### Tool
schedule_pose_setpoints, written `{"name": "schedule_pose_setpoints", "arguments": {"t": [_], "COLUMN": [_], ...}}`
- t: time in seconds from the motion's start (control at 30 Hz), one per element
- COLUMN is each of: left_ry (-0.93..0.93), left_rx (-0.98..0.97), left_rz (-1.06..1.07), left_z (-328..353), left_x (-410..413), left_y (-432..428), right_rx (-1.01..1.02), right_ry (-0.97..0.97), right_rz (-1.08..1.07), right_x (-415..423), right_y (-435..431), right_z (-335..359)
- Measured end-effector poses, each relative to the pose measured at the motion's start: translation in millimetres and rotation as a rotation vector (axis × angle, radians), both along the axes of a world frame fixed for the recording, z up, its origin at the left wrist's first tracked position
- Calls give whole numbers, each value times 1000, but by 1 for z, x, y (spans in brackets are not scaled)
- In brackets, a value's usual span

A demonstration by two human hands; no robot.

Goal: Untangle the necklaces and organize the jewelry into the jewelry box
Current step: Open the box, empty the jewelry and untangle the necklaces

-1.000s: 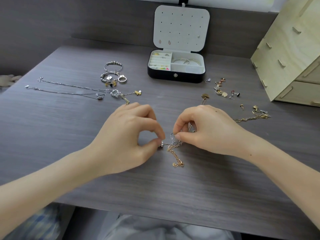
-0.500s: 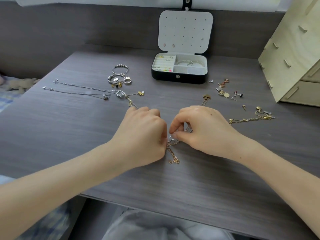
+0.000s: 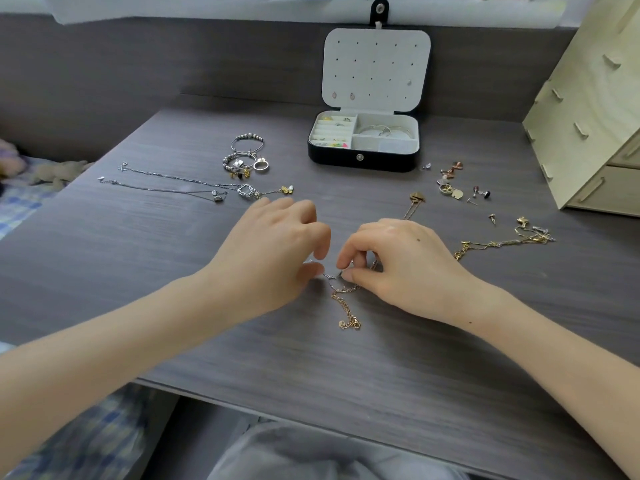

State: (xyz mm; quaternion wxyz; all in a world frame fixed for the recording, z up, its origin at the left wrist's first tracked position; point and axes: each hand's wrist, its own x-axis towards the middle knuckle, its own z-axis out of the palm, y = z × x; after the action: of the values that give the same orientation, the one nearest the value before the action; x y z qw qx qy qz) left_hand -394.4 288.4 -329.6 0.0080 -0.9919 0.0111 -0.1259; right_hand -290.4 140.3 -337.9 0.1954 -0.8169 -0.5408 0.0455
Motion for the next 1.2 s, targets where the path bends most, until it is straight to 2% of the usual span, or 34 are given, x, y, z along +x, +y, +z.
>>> {"name": "schedule_pose_setpoints", "arguments": {"t": [0.1,0.23,0.4,0.57,0.73,0.97,1.2], "left_ry": [-37,-102,35,42,20,74,124], "left_rx": [27,-80,-323,-456,-497,-506,-555], "left_rz": [-17,10,256,384,479,503,501], "left_z": [0,0,-4,-13,-15,-8,-6], "left_x": [2,-5,-10,-6,-1,6,5], "left_y": [2,-2,-10,-20,-28,-30,-25], "right_rx": [11,20,16,-46,-75,-158,-115], "right_ry": [6,-8,-78,-192,-275,-351,-221], "right_rz": [0,3,39,112,151,154,97], "right_x": [1,1,3,2,2,-2,3], "right_y": [-1,-1,4,9,13,17,13], "right_z": [-1,-3,2,5,3,2,-4]}}
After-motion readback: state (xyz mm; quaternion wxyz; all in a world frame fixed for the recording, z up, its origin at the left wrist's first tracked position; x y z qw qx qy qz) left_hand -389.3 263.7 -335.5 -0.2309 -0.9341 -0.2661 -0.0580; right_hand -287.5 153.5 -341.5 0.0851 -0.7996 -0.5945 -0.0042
